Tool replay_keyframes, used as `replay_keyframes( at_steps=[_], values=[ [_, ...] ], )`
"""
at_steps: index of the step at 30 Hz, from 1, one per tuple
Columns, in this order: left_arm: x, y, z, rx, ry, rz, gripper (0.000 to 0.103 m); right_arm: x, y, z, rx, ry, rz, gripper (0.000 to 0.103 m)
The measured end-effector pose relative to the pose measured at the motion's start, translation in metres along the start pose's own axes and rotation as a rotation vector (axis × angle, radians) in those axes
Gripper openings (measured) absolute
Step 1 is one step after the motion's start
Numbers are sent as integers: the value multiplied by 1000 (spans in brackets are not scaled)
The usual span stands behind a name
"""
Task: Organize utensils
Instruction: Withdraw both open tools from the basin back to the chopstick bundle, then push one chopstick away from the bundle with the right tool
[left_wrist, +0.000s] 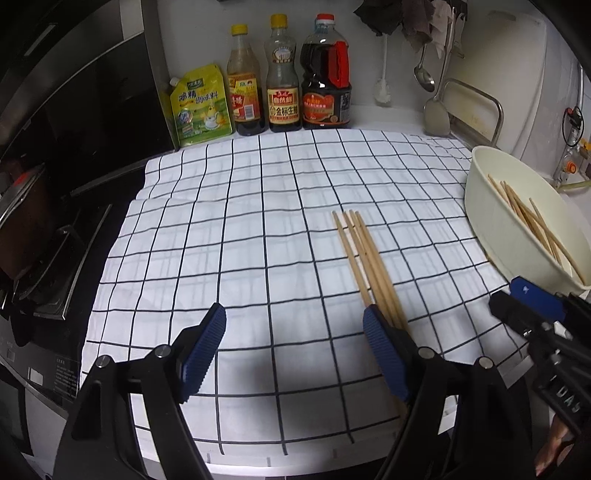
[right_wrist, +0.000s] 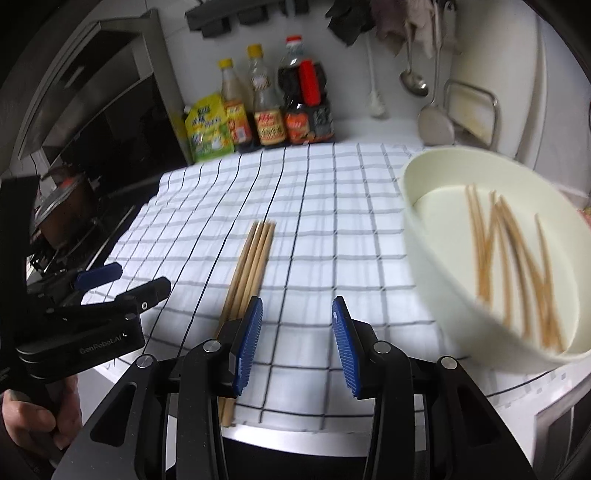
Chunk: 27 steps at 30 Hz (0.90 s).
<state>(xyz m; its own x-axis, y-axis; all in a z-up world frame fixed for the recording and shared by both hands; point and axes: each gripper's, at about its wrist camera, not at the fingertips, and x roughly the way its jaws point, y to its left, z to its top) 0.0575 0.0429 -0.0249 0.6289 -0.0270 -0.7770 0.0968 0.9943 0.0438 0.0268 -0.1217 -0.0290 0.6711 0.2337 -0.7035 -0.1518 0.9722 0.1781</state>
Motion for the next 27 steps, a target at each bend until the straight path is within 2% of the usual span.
replay_keyframes(
  at_steps=[7, 27],
  values=[
    [14, 7, -11, -19, 32, -13, 80, 24, 13, -20, -12, 69, 4, 42],
    [31, 10, -21, -28, 61, -16, 80, 49, 28, -30, -56, 115, -6, 42]
  ],
)
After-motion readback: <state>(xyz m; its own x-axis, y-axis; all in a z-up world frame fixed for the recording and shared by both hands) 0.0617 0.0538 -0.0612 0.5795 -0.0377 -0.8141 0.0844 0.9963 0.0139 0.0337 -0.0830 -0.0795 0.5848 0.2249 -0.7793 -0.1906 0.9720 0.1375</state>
